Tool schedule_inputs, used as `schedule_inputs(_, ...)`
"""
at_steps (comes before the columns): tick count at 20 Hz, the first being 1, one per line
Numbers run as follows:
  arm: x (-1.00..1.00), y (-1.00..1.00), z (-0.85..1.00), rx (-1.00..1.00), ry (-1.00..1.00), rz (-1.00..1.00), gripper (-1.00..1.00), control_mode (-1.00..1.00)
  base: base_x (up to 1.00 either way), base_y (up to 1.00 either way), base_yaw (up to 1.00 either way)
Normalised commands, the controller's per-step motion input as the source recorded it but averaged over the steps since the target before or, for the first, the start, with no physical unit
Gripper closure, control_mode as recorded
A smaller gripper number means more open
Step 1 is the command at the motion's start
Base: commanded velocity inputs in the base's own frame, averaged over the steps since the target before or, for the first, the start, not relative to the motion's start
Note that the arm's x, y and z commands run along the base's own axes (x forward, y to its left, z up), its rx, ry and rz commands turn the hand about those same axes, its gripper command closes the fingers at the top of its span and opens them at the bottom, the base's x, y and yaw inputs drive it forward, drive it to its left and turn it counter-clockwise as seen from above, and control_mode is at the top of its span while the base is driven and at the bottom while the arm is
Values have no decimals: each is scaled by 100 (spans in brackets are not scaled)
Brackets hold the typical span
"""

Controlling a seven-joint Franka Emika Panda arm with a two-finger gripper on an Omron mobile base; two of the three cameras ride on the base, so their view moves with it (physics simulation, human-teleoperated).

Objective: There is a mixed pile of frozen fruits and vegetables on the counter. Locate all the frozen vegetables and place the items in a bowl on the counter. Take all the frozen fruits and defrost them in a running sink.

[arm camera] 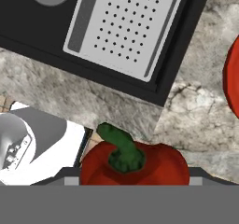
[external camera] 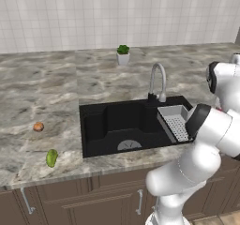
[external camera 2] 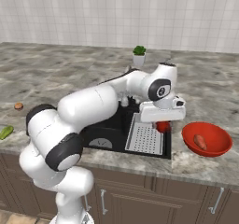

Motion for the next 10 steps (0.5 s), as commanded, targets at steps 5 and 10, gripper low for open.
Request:
schedule_inputs(5, 14, -62, 3, 7, 0, 1, 100, -100, 0, 0, 0)
schedule_inputs(10, 16, -63, -10, 5, -2, 2, 100, -100, 0, 0, 0)
